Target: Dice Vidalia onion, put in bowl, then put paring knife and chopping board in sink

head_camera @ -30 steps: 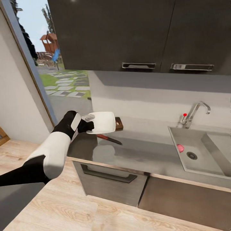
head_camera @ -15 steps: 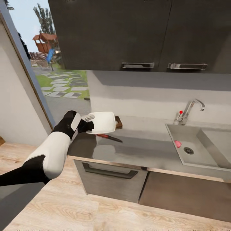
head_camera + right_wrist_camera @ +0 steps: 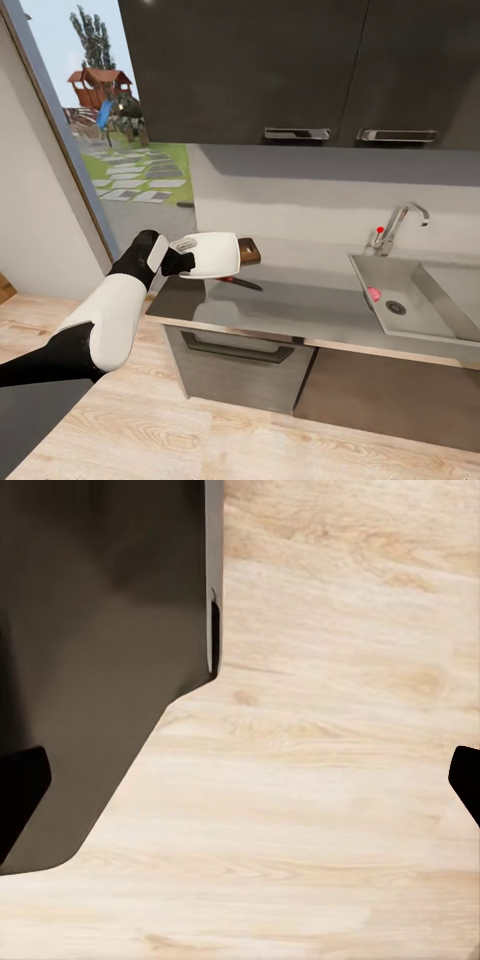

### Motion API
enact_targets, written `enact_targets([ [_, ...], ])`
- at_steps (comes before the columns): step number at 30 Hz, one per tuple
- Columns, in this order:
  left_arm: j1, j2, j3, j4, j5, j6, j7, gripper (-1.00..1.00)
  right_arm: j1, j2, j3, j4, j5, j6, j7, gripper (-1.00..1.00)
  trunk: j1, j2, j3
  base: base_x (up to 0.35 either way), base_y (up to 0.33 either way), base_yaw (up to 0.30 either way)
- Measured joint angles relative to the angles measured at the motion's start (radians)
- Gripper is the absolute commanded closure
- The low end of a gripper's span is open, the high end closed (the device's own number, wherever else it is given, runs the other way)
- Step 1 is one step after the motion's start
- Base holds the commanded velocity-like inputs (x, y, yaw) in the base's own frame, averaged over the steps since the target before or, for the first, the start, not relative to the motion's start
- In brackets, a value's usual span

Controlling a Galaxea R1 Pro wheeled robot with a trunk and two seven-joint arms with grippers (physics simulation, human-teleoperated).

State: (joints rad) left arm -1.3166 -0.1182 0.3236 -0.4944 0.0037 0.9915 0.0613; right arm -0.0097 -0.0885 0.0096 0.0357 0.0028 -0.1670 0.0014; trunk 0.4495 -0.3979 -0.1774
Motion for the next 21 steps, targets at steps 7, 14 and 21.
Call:
enact_targets([
  [7,0.000,0.000,-0.001,0.003,0.000,0.003,-0.001,1.00,0.000,0.000,0.000,0.000,0.000,0.000,0.000,-1.00,0.000,0.000,-0.004,0.000,0.000,0.000],
  [14,0.000,0.004,-0.004,0.005,-0.001,0.009,-0.001,1.00,0.000,0.000,0.000,0.000,0.000,0.000,0.000,-1.00,0.000,0.000,-0.005,0.000,0.000,0.000],
  [21,0.000,0.013,-0.005,0.007,-0.001,0.012,-0.001,1.00,0.000,0.001,0.000,0.000,0.000,0.000,0.000,-1.00,0.000,0.000,-0.005,0.000,0.000,0.000],
])
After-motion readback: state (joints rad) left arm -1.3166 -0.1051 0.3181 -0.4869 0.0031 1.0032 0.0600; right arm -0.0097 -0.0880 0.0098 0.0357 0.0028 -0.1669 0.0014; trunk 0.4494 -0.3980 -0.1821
